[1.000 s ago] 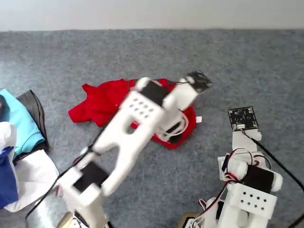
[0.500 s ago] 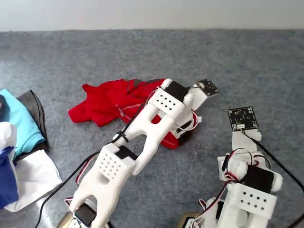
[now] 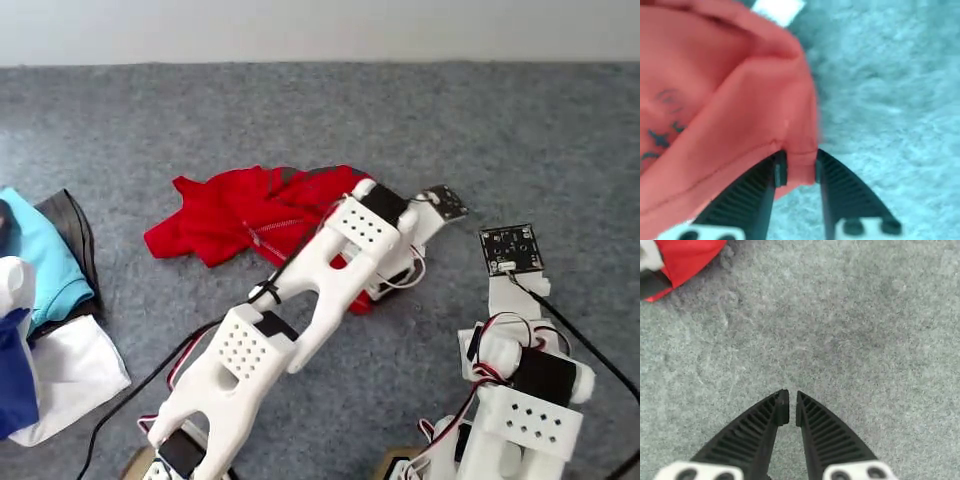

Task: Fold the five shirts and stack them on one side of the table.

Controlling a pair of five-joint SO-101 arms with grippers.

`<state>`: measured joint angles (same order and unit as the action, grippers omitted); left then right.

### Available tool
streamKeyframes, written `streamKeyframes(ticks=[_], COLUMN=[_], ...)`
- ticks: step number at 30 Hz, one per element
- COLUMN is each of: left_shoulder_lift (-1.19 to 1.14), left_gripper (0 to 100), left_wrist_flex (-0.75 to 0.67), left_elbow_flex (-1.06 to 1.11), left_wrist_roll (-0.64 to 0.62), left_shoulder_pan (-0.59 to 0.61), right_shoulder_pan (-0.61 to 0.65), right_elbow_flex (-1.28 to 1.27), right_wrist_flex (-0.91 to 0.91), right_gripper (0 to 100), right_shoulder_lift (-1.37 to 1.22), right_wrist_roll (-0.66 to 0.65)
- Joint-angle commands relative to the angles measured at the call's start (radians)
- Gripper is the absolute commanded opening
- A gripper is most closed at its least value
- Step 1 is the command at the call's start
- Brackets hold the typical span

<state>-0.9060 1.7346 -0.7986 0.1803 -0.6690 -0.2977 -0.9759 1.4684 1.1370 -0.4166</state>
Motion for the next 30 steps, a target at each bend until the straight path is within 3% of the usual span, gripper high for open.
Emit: streamKeyframes(ticks=[1, 15, 21, 30], left_shoulder_lift=[0.015, 0.006, 0.006, 0.005], left_gripper=[8, 6, 19, 20], left_wrist_flex=[0.015, 0.018, 0.018, 0.018], left_elbow_flex=[-0.038, -0.133, -0.133, -0.131], left_wrist_roll=[-0.003, -0.003, -0.009, -0.009], left_shoulder_pan=[-0.038, -0.077, -0.074, -0.072], right_shoulder_pan=[-0.012, -0.012, -0.012, -0.012], right_elbow_flex=[0.032, 0.032, 0.032, 0.032], right_wrist_flex=[-0.005, -0.005, -0.005, -0.005], right_gripper=[3.9, 3.9, 3.9, 3.9], right_shoulder_lift=[-0.007, -0.007, -0.007, -0.007], right_wrist_roll=[-0.009, -0.009, -0.009, -0.009])
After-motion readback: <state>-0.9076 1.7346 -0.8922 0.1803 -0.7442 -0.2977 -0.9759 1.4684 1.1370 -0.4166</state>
